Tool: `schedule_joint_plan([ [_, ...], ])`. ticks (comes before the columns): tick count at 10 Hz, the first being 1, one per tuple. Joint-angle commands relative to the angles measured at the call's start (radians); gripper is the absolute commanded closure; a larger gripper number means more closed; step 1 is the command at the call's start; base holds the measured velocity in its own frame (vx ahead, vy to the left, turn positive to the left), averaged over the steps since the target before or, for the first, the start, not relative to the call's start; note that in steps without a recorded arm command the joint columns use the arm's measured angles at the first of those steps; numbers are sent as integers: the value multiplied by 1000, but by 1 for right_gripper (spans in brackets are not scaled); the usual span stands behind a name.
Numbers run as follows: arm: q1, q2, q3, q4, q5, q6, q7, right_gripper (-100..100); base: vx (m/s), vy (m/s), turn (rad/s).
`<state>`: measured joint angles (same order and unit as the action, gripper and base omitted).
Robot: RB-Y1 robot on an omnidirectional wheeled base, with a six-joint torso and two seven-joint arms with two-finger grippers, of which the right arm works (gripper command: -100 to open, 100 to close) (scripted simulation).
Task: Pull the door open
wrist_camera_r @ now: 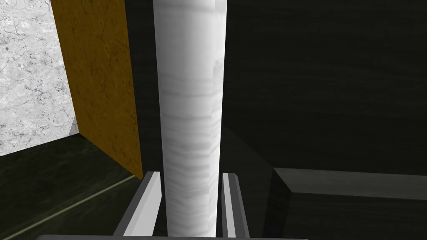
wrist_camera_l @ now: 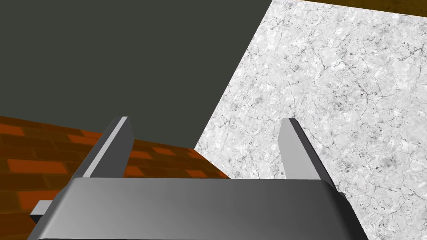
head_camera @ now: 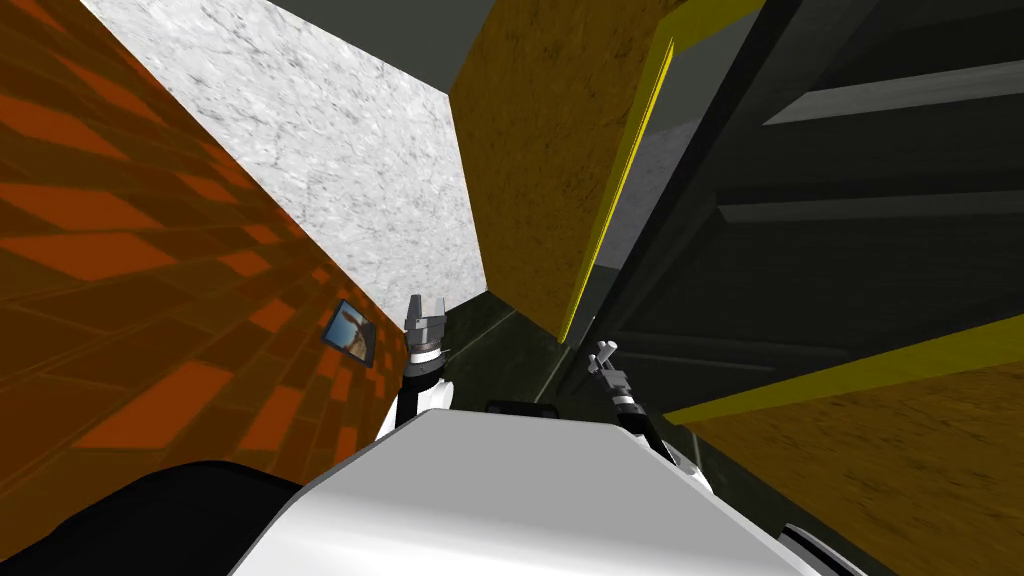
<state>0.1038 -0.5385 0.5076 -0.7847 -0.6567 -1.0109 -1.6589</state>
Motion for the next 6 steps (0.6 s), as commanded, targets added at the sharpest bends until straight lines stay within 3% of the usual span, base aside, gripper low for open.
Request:
schedule_joint_plan([
  [1, 22, -20, 20, -14, 7, -16, -17, 100, -206, -61, 91],
  [2, 30, -31, 34, -15, 13, -31, -30, 100, -204, -58, 98],
  [3, 27, -26, 24, -23, 8, -18, -18, 100, -92, -22, 24],
  [4, 37, -36, 41, -17, 17, -39, -35, 100, -138, -30, 124],
  [6, 42, -45, 52, -11, 23, -57, -47, 100, -208, -61, 136],
])
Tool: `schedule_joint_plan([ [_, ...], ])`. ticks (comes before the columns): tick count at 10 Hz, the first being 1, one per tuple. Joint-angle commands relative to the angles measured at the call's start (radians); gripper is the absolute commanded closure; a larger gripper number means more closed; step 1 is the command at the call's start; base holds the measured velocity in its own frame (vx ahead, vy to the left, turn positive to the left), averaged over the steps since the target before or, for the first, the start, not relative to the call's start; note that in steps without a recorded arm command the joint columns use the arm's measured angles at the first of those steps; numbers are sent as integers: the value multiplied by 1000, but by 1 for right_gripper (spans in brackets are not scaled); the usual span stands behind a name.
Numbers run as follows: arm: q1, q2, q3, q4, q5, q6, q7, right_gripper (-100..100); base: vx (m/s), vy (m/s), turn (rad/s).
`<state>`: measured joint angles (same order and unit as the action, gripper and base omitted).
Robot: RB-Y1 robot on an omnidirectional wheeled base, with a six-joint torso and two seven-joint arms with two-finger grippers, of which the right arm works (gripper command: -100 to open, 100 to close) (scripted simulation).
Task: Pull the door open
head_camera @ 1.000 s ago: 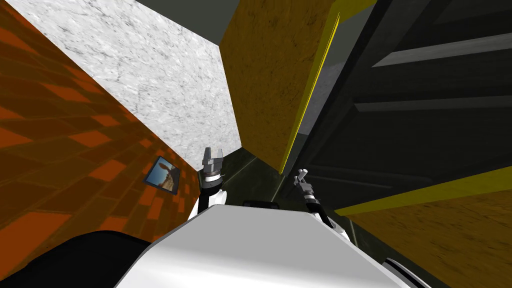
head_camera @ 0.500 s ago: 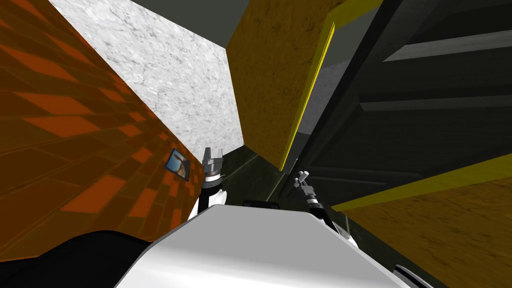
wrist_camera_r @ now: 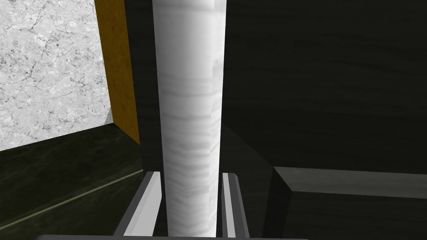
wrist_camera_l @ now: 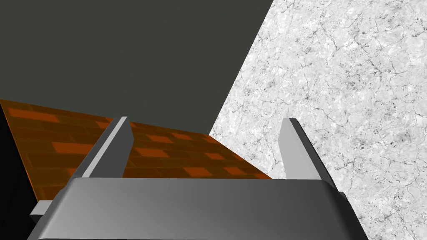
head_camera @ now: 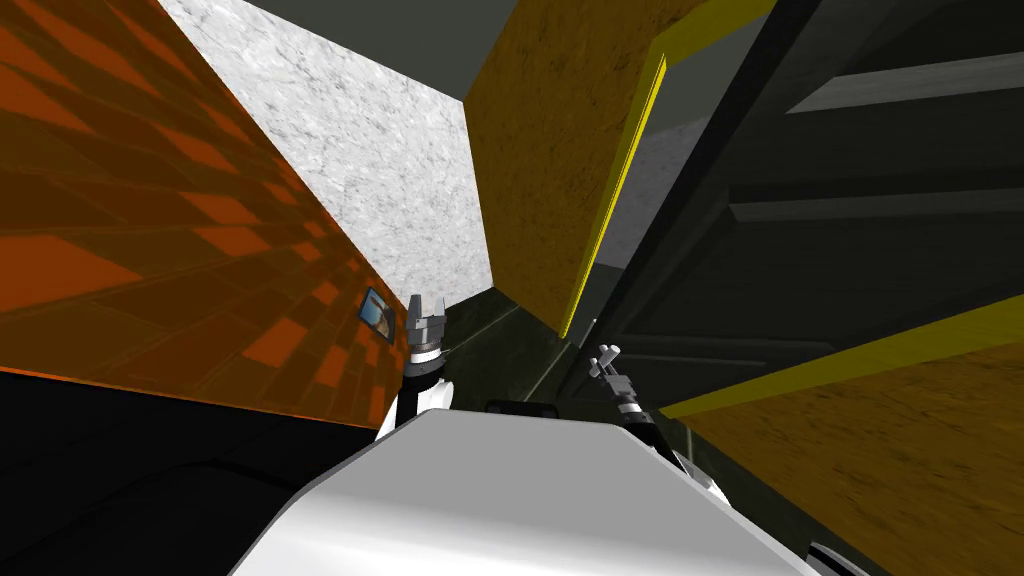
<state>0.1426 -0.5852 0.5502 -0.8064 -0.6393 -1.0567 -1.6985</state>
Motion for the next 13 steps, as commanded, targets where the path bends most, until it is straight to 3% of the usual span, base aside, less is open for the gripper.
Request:
schedule_joint_plan([
  [1, 7, -5, 18, 15, 9, -24, -16, 100, -173, -65, 126],
  [5, 22, -29, 49, 33, 25, -74, -50, 100, -225, -75, 125],
  [6, 22, -29, 41, 15, 21, -60, -40, 100, -111, -36, 34],
  [13, 30, -49, 86, 74, 35, -140, -86, 100, -190, -71, 154],
])
